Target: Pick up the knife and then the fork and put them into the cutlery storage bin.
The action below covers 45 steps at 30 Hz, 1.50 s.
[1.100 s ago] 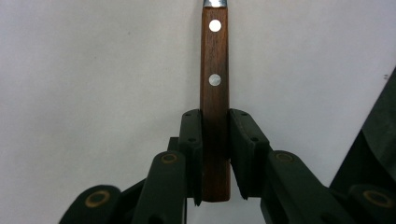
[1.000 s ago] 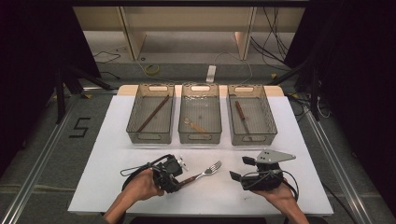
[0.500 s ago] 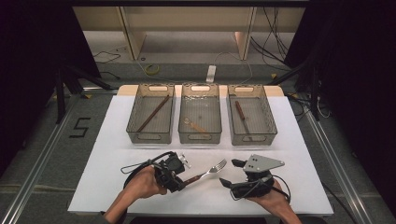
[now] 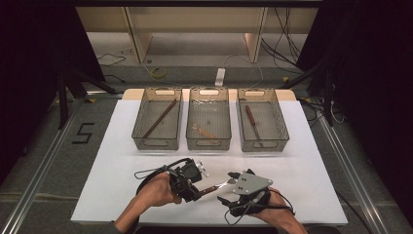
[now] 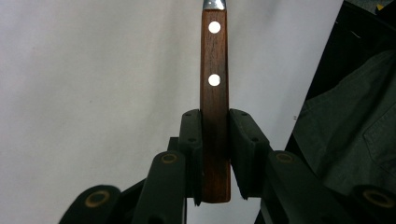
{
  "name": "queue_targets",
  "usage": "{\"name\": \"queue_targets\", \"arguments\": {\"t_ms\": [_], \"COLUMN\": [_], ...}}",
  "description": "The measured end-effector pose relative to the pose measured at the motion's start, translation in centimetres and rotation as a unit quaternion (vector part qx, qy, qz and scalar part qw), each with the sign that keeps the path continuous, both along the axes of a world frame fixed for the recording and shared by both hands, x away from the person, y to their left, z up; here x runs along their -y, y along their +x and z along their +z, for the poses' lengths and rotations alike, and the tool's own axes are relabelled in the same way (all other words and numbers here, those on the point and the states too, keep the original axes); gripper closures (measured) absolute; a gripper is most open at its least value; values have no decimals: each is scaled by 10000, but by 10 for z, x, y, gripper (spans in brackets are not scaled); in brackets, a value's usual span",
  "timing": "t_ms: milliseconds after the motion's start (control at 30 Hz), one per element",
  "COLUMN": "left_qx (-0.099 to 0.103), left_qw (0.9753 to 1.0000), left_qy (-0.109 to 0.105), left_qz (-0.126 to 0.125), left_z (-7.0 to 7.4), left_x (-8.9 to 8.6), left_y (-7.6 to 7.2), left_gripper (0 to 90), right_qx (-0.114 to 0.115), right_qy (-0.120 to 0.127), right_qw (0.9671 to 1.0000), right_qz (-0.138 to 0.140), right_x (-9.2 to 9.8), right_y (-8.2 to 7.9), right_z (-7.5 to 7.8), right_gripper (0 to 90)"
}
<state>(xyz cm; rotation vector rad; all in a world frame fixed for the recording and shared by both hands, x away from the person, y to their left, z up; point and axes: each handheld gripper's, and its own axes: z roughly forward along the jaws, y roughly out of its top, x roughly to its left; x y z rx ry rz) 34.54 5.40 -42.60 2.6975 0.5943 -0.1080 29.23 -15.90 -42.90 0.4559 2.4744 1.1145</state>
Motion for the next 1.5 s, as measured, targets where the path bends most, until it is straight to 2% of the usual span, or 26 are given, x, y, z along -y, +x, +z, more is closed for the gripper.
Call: {"name": "queue_targets", "arguments": {"t_ms": [100, 233, 433, 533, 667, 700, 800, 867, 900, 1133, 1167, 1200, 1233, 1300, 1433, 1500], "left_qx": [14, -29, -76, -85, -107, -117, -128, -147, -152, -210, -207, -211, -226, -262, -284, -280], "left_qw": [10000, 9999, 9997, 9996, 9994, 9995, 9993, 9992, 9992, 9989, 9989, 9989, 9988, 9986, 9985, 9985], "left_qy": [-13, 2, -8, -11, -18, -42, -24, -25, -24, -39, -44, -46, -63, -104, -148, -191], "left_qz": [-32, -135, -229, -258, -340, -303, -347, -359, -369, -424, -421, -426, -429, -444, -450, -436], "left_z": [2, 4, 6, 8, 8, 8, 10, 10, 10, 10, 10, 10, 11, 11, 12, 12], "left_x": [3, 8, 12, 13, 16, 16, 17, 17, 18, 19, 19, 19, 18, 18, 17, 16], "left_y": [-2, -4, -6, -7, -9, -11, -11, -12, -12, -12, -12, -12, -12, -11, -11, -11], "left_gripper": [751, 751, 751, 751, 750, 751, 750, 750, 750, 750, 750, 750, 750, 749, 747, 738], "right_qx": [138, 297, 530, 644, 655, 689, 734, 744, 840, 922, 973, 1000, 1052, 1018, 1192, 1217], "right_qy": [-252, -582, -928, -1138, -1246, -1359, -1502, -1572, -1594, -1660, -1757, -1788, -1836, -1903, -2071, -2122], "right_qw": [9995, 9972, 9922, 9884, 9857, 9834, 9800, 9790, 9778, 9751, 9721, 9714, 9689, 9672, 9591, 9565], "right_qz": [149, 365, 637, 776, 931, 987, 1081, 1061, 1065, 1148, 1211, 1203, 1282, 1339, 1518, 1591], "right_x": [-8, -16, -25, -28, -30, -30, -32, -33, -34, -37, -36, -36, -36, -37, -38, -39], "right_y": [-2, -6, -9, -10, -10, -9, -9, -11, -12, -13, -12, -12, -12, -14, -16, -17], "right_z": [-4, -8, -14, -17, -20, -20, -21, -23, -24, -26, -25, -25, -25, -26, -28, -30], "right_gripper": [261, 276, 313, 348, 419, 434, 476, 506, 521, 641, 659, 681, 691, 714, 755, 774]}}
